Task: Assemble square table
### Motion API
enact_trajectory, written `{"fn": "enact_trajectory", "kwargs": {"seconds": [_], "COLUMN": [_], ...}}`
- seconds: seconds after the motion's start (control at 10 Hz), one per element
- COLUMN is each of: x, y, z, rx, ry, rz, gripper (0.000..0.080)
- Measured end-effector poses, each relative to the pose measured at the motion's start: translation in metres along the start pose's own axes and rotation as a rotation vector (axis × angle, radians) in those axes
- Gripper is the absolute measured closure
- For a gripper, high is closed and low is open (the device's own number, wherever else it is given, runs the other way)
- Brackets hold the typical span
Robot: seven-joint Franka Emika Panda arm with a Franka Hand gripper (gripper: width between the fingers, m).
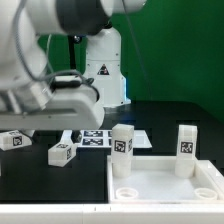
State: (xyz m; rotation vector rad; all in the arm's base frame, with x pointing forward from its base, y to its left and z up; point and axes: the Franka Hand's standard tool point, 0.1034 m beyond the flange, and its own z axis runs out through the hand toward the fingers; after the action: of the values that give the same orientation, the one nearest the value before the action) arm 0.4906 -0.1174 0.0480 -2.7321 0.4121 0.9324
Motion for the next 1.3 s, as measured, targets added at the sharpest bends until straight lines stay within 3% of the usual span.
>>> {"fn": "enact_trajectory", "kwargs": {"seconds": [0.2,0.4,0.8,1.0,1.2,1.3], "x": [-0.005,-0.014,-0.005,-0.010,-0.011,-0.011], "y": [-0.003,0.001,0.004,0.009,0.008,0.008], "z": [0.006,0.022,0.029,0.049,0.059,0.058], "rx": [0.007,0.046,0.046,0.047,0.055,0.055], "ry": [-0.129,-0.327,-0.349,-0.375,-0.398,-0.397], "rz": [-0.006,0.044,0.040,0.050,0.062,0.058], "gripper": [0.0151,0.0151,0.0151,0.0151,0.0151,0.0237]}}
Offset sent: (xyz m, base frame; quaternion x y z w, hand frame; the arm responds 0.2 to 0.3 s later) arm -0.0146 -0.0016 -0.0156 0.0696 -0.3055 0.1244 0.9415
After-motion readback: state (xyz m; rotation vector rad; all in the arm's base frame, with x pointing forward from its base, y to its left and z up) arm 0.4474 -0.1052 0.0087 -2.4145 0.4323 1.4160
